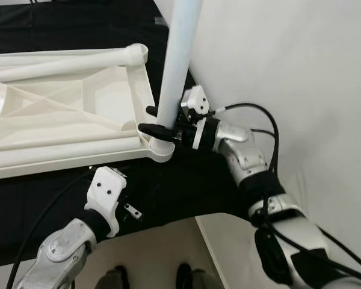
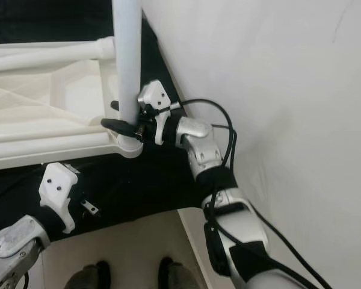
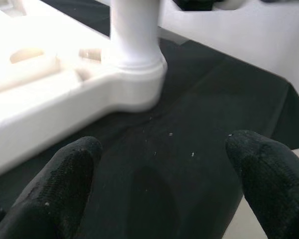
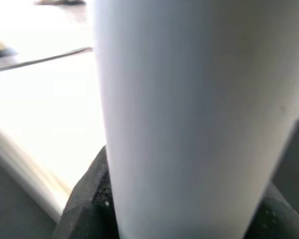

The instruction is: Building children table

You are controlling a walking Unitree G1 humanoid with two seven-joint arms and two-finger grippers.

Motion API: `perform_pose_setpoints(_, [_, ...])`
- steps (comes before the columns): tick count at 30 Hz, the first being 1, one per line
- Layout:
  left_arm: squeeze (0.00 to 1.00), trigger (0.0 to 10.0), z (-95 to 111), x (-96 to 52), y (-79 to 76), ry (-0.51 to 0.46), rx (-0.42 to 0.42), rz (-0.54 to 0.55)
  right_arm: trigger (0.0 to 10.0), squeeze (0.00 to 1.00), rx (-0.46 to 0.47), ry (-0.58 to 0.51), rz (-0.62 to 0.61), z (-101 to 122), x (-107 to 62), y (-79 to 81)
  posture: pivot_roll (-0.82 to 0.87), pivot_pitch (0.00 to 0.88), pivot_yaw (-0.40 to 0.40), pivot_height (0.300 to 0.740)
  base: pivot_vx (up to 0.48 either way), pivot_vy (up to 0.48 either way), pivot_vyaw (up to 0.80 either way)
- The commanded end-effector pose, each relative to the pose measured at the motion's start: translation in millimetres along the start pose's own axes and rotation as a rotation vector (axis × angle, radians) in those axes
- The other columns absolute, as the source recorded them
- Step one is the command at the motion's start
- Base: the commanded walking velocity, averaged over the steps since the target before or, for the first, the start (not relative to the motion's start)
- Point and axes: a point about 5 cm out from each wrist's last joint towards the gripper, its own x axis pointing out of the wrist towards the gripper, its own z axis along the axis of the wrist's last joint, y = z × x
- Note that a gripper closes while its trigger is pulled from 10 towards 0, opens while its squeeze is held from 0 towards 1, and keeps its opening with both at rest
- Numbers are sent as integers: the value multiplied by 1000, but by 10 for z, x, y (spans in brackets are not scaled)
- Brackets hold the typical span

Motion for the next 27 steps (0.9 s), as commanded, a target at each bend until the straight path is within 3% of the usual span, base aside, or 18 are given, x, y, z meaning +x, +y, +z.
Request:
perform_pose_setpoints(1, [0,10000,-2,-40,-10,15,-1,-13,0,0,179,269,-269,-513,-273,138,171,305,-144,740,0,0,0])
perform_pose_setpoints(2, [0,10000,-2,-40,-10,15,-1,-13,0,0,179,269,-269,-513,-273,138,171,305,-144,740,0,0,0])
perform_pose_setpoints(3, [0,10000,-16,-44,11,21,0,-12,0,0,207,279,-261,-608,-279,379,155,283,-121,740,0,0,0])
perform_pose_setpoints(5, [0,10000,-22,-44,16,23,2,-12,0,0,187,274,-274,-621,-264,388,155,283,-121,740,0,0,0])
perform_pose_setpoints(7, [0,10000,-15,-3,-1,20,9,-27,0,0,158,243,-253,-540,-123,356,163,281,-119,740,0,0,0])
perform_pose_setpoints(8, [0,10000,-3,18,-4,12,6,-30,10000,0,152,215,-261,-481,-49,317,161,269,-117,740,0,0,0])
perform_pose_setpoints(9, [0,10000,-3,18,-4,12,6,-30,10000,0,152,215,-261,-481,-49,317,161,269,-117,740,0,0,0])
perform_pose_setpoints(10, [0,10000,0,28,0,10,10,-29,10000,573,151,170,-240,-396,26,295,163,267,-120,740,0,0,0])
perform_pose_setpoints(12, [0,10000,0,28,0,10,10,-29,10000,573,151,170,-240,-396,26,295,163,267,-120,740,0,0,0])
perform_pose_setpoints(13, [0,10000,-2,32,9,8,15,-19,10000,1000,162,107,-194,-301,76,289,162,264,-121,740,0,0,0])
perform_pose_setpoints(14, [0,10000,-14,40,38,7,26,13,10000,1000,195,-6,-142,-140,76,286,160,264,-121,740,0,0,0])
perform_pose_setpoints(16, [0,10000,-22,50,73,7,31,47,10000,1000,200,-57,-114,-89,0,264,148,267,-117,740,0,0,0])
perform_pose_setpoints(18, [0,10000,-31,59,123,9,35,92,10000,1000,197,-67,-114,-30,-167,262,133,270,-115,740,0,0,0])
perform_pose_setpoints(21, [0,10000,-35,60,144,9,37,110,10000,1000,193,-70,-120,-12,-234,256,130,272,-115,740,0,0,0])
perform_pose_setpoints(23, [0,10000,-69,58,258,20,38,210,10000,1000,176,-74,-71,-24,-498,216,96,279,-110,740,0,0,0])
perform_pose_setpoints(25, [0,10000,-84,57,300,25,36,246,10000,1000,173,-77,-35,-33,-582,216,96,279,-110,740,0,0,0])
perform_pose_setpoints(26, [0,10000,-111,55,345,40,46,284,10000,906,144,-72,11,-42,-695,219,89,279,-109,740,0,0,0])
perform_pose_setpoints(27, [0,10000,-128,54,369,50,53,303,10000,906,125,-68,39,-48,-754,224,87,278,-109,740,0,0,0])
